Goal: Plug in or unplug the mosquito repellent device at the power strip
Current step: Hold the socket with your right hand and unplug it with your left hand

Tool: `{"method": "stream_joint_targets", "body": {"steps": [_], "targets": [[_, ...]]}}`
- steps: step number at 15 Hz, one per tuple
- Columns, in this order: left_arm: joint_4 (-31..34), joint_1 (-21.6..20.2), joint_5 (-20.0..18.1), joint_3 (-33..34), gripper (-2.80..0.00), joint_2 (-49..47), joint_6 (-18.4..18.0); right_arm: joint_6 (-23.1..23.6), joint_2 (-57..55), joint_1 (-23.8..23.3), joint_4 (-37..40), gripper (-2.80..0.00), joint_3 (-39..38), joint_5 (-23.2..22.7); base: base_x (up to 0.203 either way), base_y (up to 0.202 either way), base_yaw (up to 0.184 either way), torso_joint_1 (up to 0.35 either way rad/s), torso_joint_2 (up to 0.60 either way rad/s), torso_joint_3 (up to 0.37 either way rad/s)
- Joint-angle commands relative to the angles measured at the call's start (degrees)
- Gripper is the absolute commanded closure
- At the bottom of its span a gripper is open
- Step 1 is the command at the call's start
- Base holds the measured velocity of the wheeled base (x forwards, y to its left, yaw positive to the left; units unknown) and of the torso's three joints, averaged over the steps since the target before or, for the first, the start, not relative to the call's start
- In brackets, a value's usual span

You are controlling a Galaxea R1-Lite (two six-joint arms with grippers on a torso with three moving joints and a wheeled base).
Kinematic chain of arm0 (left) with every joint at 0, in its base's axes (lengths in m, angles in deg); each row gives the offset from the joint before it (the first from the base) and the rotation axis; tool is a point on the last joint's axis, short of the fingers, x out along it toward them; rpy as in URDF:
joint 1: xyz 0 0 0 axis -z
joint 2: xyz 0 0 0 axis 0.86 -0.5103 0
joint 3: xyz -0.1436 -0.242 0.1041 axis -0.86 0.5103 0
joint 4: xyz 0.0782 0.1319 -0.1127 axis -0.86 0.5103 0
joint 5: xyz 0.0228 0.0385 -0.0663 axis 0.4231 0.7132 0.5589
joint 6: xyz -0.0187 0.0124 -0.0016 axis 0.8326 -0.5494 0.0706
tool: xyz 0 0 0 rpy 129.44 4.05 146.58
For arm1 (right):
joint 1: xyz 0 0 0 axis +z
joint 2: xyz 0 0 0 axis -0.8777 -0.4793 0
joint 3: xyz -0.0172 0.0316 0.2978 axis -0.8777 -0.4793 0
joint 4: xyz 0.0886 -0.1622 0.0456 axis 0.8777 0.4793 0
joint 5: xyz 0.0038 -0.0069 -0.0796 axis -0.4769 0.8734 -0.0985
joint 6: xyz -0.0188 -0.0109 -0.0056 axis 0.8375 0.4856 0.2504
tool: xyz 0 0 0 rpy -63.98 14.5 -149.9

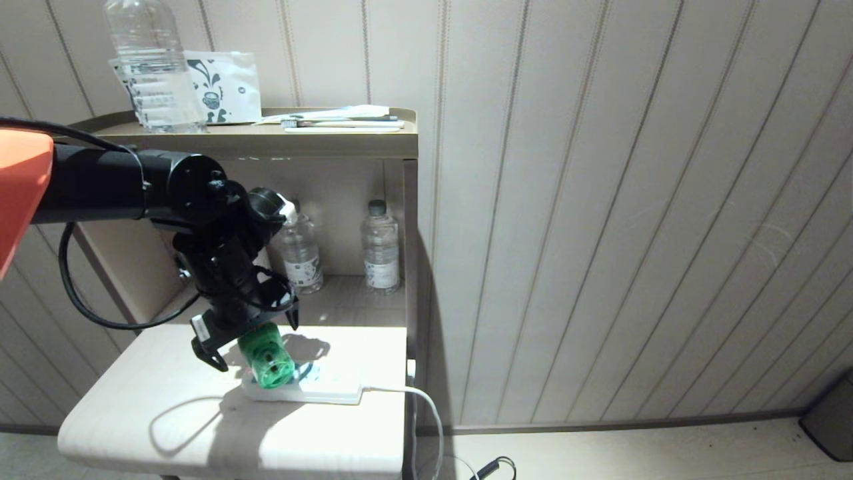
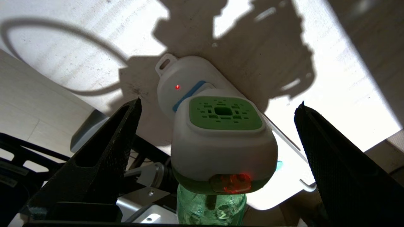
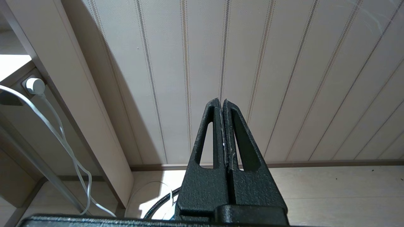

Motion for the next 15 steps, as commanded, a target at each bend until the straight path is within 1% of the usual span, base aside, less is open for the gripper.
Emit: {"method": "stream_joint_targets", "body": {"steps": [1, 3, 10, 11, 15], "targets": [[0.31, 0.35, -0.08, -0.05, -2.80, -0.07, 0.34, 0.00, -0.06, 0.02, 0.01, 0.00, 0.00, 0.01, 0.000, 0.000, 0.000, 0.000, 0.00, 0.000], [0.23, 1.50, 0.01, 0.30, -2.80, 0.01, 0.43, 0.00, -0.01, 0.02, 0.01, 0.00, 0.00, 0.01, 0.000, 0.000, 0.000, 0.000, 0.00, 0.000], [0.22, 1.50, 0.33, 0.04, -2.80, -0.69, 0.36, 0.00, -0.06, 0.02, 0.01, 0.00, 0.00, 0.01, 0.000, 0.000, 0.000, 0.000, 0.00, 0.000], [0.22, 1.50, 0.36, 0.04, 0.00, -0.86, 0.34, 0.00, 0.01, 0.02, 0.01, 0.00, 0.00, 0.01, 0.000, 0.000, 0.000, 0.000, 0.00, 0.000], [-0.13, 1.50, 0.36, -0.14, 0.00, -1.39, 0.34, 0.00, -0.05, 0.02, 0.01, 0.00, 0.00, 0.01, 0.000, 0.000, 0.000, 0.000, 0.00, 0.000]]}}
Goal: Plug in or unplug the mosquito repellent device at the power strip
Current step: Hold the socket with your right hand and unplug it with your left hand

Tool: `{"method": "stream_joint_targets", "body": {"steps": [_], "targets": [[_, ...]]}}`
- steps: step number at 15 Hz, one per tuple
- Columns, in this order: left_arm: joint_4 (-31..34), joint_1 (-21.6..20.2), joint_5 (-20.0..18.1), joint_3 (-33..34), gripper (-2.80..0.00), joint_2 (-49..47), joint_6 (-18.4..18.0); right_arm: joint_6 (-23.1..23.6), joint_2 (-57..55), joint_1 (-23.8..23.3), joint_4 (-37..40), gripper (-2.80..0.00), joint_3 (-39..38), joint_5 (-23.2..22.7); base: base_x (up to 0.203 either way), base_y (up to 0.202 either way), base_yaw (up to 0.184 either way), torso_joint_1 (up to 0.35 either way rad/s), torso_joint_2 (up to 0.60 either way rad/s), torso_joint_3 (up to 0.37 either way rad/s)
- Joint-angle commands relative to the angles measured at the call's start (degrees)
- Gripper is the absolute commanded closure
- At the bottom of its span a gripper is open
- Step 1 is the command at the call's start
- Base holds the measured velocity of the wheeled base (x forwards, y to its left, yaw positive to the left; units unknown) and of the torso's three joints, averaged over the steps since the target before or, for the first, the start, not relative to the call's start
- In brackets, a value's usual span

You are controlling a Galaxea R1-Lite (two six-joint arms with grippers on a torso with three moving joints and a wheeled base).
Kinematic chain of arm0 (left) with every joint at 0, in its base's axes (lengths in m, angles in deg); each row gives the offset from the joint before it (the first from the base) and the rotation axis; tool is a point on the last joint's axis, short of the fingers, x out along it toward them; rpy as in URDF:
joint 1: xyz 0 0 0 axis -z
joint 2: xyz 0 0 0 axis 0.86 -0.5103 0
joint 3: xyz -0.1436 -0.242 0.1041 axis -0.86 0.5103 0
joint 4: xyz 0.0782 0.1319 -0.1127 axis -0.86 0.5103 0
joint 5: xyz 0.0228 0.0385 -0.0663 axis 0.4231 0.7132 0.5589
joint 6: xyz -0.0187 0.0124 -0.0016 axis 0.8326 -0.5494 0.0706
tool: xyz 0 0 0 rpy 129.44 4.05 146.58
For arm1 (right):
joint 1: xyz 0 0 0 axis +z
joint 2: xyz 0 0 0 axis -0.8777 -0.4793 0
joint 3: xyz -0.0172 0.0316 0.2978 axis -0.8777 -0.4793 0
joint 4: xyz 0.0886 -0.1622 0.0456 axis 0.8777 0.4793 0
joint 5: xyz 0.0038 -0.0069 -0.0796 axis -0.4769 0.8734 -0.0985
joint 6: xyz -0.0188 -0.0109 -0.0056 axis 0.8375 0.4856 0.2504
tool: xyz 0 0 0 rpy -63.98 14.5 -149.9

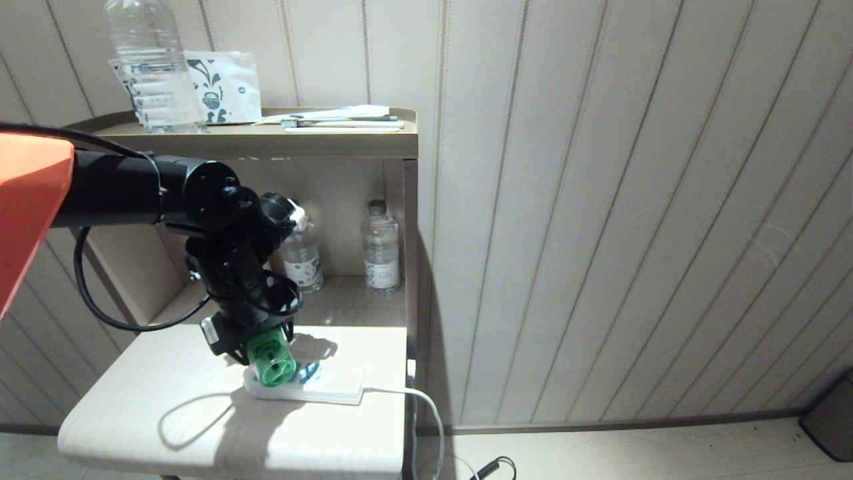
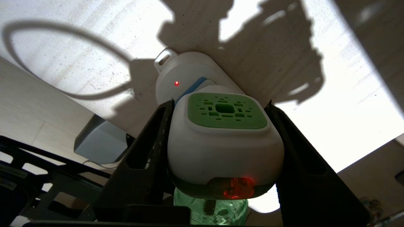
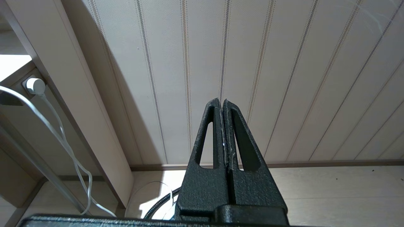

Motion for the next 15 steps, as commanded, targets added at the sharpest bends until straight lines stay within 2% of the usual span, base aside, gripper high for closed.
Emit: {"method": "stream_joint_targets", "body": {"steps": [1, 11, 13, 15], "targets": [[0.29, 0.02, 0.04, 0.00, 0.00, -0.23, 0.34, 0.00, 0.03, 0.02, 0.00, 0.00, 0.00, 0.01, 0.000, 0.000, 0.000, 0.000, 0.00, 0.000], [0.28, 0.02, -0.30, 0.88, 0.00, -0.06, 0.52, 0.81, 0.03, 0.00, 0.75, 0.00, 0.29, 0.01, 0.000, 0.000, 0.000, 0.000, 0.00, 0.000], [0.29, 0.02, -0.31, 0.96, 0.00, -0.06, 0.52, 1.12, -0.49, 0.03, 3.85, 0.00, 4.64, -0.05, 0.000, 0.000, 0.000, 0.000, 0.00, 0.000], [0.29, 0.02, -0.29, 1.05, 0.00, 0.20, 0.52, 1.15, -1.59, 0.03, 9.88, 0.00, 14.16, -1.22, 0.000, 0.000, 0.000, 0.000, 0.00, 0.000]]}}
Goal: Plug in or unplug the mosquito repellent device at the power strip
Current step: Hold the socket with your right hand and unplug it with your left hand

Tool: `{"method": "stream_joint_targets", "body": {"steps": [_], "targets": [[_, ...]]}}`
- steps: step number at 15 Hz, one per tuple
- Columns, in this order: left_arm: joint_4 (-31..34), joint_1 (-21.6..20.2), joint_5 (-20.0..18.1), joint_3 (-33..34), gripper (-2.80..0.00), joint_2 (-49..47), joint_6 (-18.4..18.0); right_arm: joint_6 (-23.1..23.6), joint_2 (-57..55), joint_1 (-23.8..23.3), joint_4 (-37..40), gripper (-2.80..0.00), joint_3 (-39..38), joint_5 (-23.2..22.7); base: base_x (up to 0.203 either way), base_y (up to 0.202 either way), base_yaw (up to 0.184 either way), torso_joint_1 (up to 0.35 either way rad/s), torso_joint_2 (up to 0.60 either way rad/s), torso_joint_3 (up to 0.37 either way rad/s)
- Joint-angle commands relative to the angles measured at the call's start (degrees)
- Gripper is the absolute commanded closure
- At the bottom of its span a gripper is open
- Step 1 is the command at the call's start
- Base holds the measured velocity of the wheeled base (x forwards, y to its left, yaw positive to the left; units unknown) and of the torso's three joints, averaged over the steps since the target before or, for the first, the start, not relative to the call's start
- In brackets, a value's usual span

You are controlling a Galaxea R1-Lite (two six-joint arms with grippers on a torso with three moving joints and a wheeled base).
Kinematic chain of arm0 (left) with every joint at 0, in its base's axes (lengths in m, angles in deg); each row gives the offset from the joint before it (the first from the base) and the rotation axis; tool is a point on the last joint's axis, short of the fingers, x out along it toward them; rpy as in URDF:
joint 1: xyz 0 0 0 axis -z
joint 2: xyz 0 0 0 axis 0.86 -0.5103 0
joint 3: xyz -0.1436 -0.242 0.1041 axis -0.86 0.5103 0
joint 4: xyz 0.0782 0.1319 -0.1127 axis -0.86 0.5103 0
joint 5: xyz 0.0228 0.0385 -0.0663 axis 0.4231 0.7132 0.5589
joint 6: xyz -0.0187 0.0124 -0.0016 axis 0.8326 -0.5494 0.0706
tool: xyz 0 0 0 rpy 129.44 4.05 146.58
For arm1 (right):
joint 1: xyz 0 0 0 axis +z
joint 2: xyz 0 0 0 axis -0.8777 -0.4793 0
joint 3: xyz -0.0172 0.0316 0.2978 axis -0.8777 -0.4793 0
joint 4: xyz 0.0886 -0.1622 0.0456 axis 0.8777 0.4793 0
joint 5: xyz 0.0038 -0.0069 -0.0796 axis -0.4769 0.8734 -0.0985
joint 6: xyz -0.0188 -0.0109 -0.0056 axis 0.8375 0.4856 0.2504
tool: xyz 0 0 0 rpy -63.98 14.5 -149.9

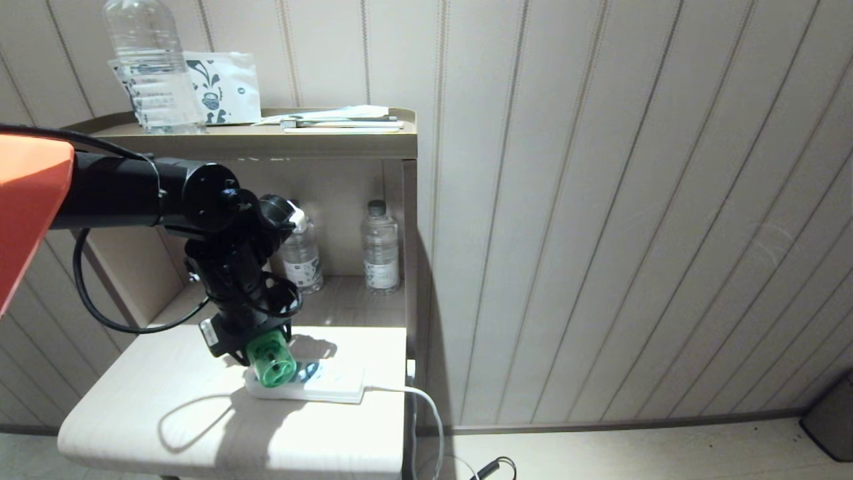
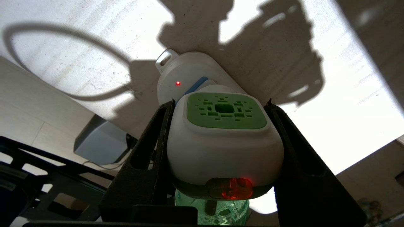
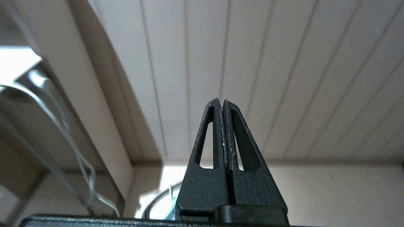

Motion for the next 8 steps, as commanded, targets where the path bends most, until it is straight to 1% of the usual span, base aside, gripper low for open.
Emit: {"method": "stream_joint_targets", "body": {"steps": [1, 2, 4, 6, 8], "targets": [[0.45, -0.01, -0.04, 0.09, 0.00, 0.30, 0.37, -0.01, -1.92, -0.02, 4.72, 0.00, 9.68, -1.17, 0.000, 0.000, 0.000, 0.000, 0.00, 0.000], [0.45, -0.01, -0.04, 0.00, 0.00, 0.39, 0.37, -0.01, -4.13, -0.01, 6.22, 0.00, 14.54, -1.84, 0.000, 0.000, 0.000, 0.000, 0.00, 0.000], [0.45, 0.08, 0.13, -0.18, 0.00, 0.47, 0.37, -0.08, -11.95, 0.01, 7.51, 0.00, 24.90, -2.93, 0.000, 0.000, 0.000, 0.000, 0.00, 0.000], [0.54, 0.17, 0.09, -0.18, 0.00, 0.83, 0.37, -0.38, -21.91, -0.30, 8.12, 0.00, 36.89, -5.47, 0.000, 0.000, 0.000, 0.000, 0.00, 0.000], [0.54, 0.25, -0.29, -0.18, 0.00, 0.83, 0.37, -1.07, -30.65, -0.52, 8.40, 0.00, 46.35, -8.02, 0.000, 0.000, 0.000, 0.000, 0.00, 0.000]]}}
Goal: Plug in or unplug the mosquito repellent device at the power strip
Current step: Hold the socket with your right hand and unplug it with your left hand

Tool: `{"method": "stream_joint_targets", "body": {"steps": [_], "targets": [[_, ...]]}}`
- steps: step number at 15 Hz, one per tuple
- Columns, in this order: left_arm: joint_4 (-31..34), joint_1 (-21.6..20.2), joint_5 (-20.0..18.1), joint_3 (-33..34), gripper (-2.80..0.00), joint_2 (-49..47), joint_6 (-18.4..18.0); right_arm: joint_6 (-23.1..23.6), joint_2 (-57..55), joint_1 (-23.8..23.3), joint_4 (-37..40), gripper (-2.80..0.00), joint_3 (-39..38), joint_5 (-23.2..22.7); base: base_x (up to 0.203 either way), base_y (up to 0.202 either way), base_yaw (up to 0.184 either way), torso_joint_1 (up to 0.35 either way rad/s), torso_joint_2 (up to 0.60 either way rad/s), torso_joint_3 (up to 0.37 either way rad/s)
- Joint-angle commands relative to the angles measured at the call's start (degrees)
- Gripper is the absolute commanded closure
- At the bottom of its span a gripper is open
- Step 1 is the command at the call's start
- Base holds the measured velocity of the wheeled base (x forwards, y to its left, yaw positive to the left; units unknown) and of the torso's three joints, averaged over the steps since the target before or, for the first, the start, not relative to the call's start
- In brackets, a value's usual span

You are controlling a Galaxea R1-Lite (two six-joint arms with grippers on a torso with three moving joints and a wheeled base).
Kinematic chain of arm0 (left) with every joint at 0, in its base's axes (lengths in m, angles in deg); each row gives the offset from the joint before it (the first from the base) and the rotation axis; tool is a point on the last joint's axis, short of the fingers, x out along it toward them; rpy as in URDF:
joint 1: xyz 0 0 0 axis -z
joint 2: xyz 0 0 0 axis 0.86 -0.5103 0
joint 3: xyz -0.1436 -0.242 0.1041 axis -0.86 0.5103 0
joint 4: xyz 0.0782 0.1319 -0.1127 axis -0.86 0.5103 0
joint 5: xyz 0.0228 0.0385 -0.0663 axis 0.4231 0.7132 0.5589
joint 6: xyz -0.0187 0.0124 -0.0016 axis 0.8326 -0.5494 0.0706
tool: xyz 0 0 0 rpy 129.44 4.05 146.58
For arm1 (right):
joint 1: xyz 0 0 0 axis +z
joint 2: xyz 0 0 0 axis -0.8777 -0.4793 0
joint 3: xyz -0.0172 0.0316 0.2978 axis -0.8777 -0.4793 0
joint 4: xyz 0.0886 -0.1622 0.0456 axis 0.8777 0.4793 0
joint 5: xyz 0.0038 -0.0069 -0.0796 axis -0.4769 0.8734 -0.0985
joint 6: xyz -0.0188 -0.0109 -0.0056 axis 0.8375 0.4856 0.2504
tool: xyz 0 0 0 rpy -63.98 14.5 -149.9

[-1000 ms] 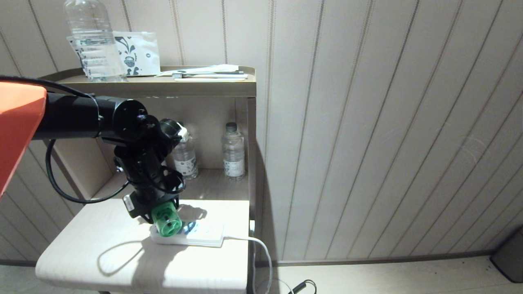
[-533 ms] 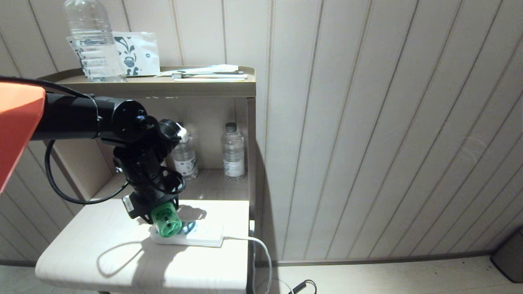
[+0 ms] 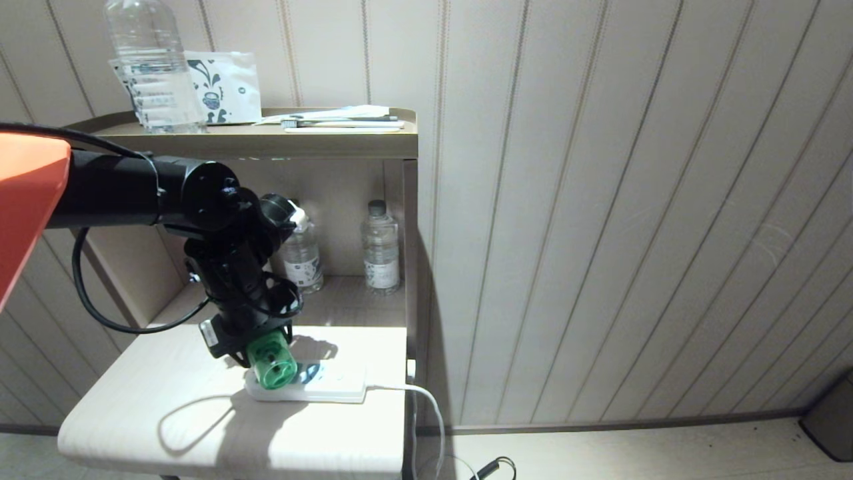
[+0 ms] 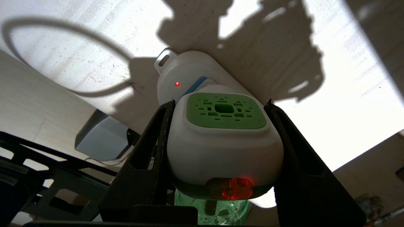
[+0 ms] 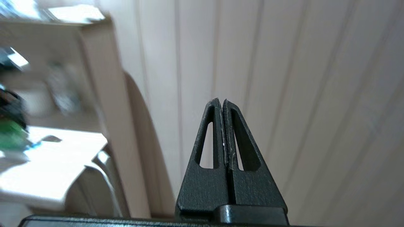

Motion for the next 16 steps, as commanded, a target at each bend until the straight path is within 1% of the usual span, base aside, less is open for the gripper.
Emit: {"method": "stream_joint_targets", "body": {"steps": [1, 5, 6, 7, 8, 9, 10, 11, 13, 14, 16], "targets": [[0.12, 0.06, 0.04, -0.05, 0.00, 0.25, 0.36, -0.50, -13.74, -0.05, 0.14, 0.00, 10.06, -1.63, 0.000, 0.000, 0.000, 0.000, 0.00, 0.000], [0.01, 0.55, 0.14, -0.20, 0.00, 0.25, 0.36, -2.32, -28.93, 1.30, 0.52, 0.00, 25.41, -5.07, 0.000, 0.000, 0.000, 0.000, 0.00, 0.000], [0.07, 1.00, 0.35, -0.30, 0.00, 0.25, 0.36, -3.96, -32.99, 3.10, 0.63, 0.00, 29.72, -5.48, 0.000, 0.000, 0.000, 0.000, 0.00, 0.000], [0.10, 1.30, 0.58, -0.41, 0.00, 0.25, 0.36, -6.22, -36.34, 7.09, 0.85, 0.00, 33.24, -5.58, 0.000, 0.000, 0.000, 0.000, 0.00, 0.000], [0.27, 1.39, 0.58, -0.72, 0.00, 0.22, 0.36, -7.97, -38.81, 12.25, 1.65, 0.00, 35.47, -5.10, 0.000, 0.000, 0.000, 0.000, 0.00, 0.000], [0.27, 1.43, 0.58, -0.81, 0.00, 0.17, 0.36, -9.13, -41.29, 18.28, 2.92, 0.00, 36.87, -3.41, 0.000, 0.000, 0.000, 0.000, 0.00, 0.000], [0.36, 1.49, 0.63, -0.72, 0.00, 0.10, 0.36, -9.76, -43.60, 24.44, 3.89, 0.00, 37.31, -0.44, 0.000, 0.000, 0.000, 0.000, 0.00, 0.000], [0.36, 1.43, 0.75, -0.81, 0.00, -0.10, 0.28, -10.21, -46.96, 31.49, 4.49, 0.00, 37.08, 5.16, 0.000, 0.000, 0.000, 0.000, 0.00, 0.000], [0.44, 1.43, 0.75, -1.43, 0.00, -0.46, 0.28, -10.17, -53.23, 42.23, 5.13, 0.00, 36.11, 15.01, 0.000, 0.000, 0.000, 0.000, 0.00, 0.000], [0.45, 1.43, 0.75, -1.45, 0.00, -0.80, 0.36, -10.00, -57.01, 46.53, 5.37, 0.00, 35.71, 18.03, 0.000, 0.000, 0.000, 0.000, 0.00, 0.000], [0.45, 1.43, 0.75, -0.83, 0.00, -0.71, 0.36, -9.77, -63.35, 51.50, 5.86, 0.00, 35.27, 21.16, 0.000, 0.000, 0.000, 0.000, 0.00, 0.000]]}}
